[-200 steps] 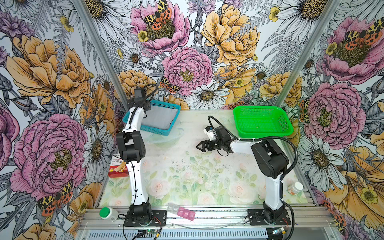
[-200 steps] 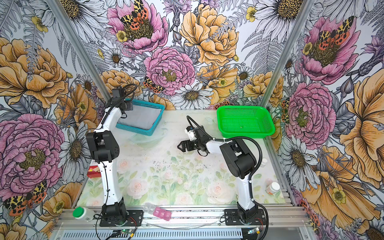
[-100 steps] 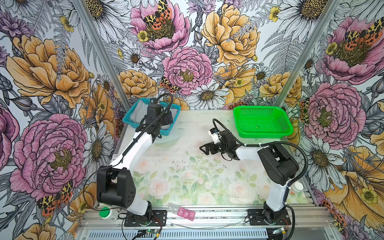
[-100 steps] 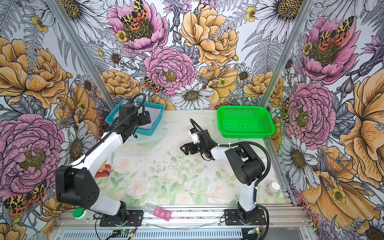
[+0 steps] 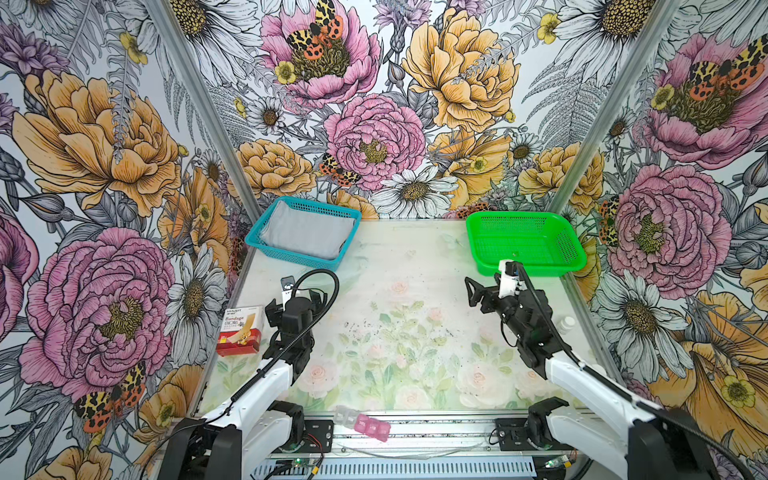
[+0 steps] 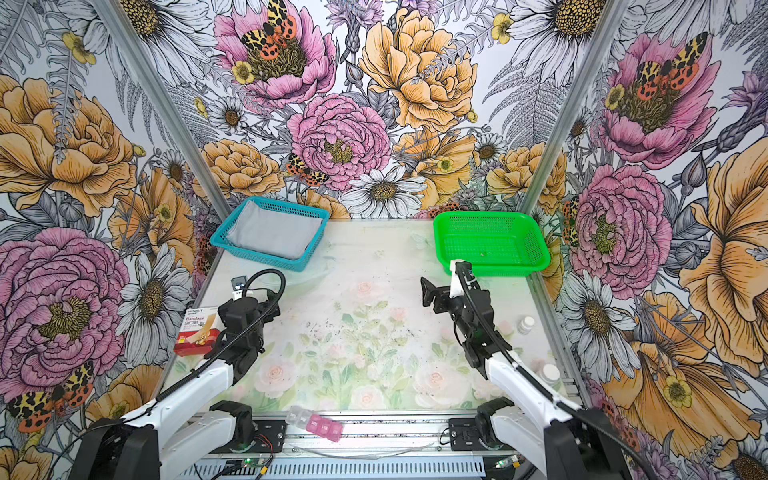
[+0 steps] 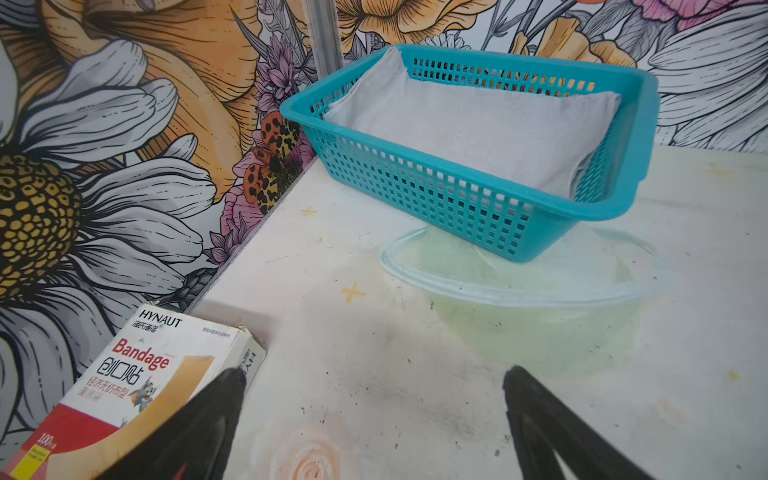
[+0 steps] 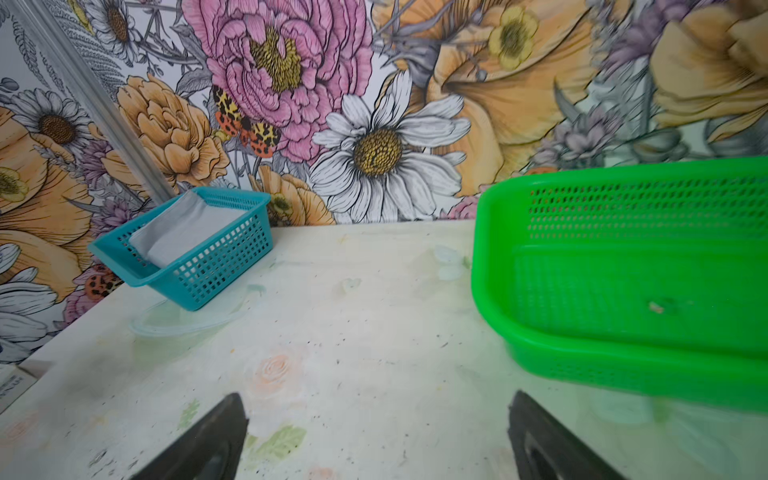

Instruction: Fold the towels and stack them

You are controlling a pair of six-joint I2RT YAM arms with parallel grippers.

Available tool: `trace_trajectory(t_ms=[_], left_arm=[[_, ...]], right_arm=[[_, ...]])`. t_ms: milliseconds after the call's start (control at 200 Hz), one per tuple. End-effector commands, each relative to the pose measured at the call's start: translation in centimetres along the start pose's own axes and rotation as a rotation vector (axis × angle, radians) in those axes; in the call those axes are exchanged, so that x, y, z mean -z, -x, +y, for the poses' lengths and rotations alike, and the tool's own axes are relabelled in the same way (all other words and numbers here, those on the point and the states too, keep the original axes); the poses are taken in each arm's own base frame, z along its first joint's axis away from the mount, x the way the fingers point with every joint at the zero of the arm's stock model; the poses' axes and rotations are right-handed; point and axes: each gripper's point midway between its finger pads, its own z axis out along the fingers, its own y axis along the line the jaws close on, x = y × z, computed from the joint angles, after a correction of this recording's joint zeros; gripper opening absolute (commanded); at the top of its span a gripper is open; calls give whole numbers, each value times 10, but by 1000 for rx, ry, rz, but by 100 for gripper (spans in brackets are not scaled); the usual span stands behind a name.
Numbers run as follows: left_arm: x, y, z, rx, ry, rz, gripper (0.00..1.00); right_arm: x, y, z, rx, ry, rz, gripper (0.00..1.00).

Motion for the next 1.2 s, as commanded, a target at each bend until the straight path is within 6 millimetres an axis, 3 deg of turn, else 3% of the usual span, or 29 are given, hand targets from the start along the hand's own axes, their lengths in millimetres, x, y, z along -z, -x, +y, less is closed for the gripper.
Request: trace_trajectory(t_ms=[0, 100, 215, 265, 325, 535, 665, 1001, 1171, 1191], left_arm=[[-17, 24, 5, 72, -9, -123, 99], [-34, 25, -2, 55, -41, -95, 99], [-52, 31, -10, 104, -106, -103, 99], [-56, 35, -13, 126, -135, -129, 99], [-60, 27, -17, 130, -157, -156, 99], [-68, 17, -29, 96, -178, -164, 99], [-67, 17, -29, 103, -181, -174, 99], [-69, 17, -34, 85, -208, -158, 99], [-69, 17, -34, 84, -209, -157, 99], [-69, 17, -35, 84, -210, -157, 99]], right_arm=[[30, -8, -54, 109, -286, 58, 100], [42, -9, -83, 134, -405, 63, 100], [41, -29, -111, 62, -469, 123, 99], [36, -38, -116, 12, -445, 130, 99], [30, -47, -117, -13, -410, 141, 99], [26, -55, -135, 17, -462, 131, 100], [22, -66, -138, 26, -444, 76, 99], [-8, -50, -132, 123, -351, -65, 99], [-21, -76, -130, 166, -301, -63, 100], [-22, -73, -129, 174, -291, -93, 99]])
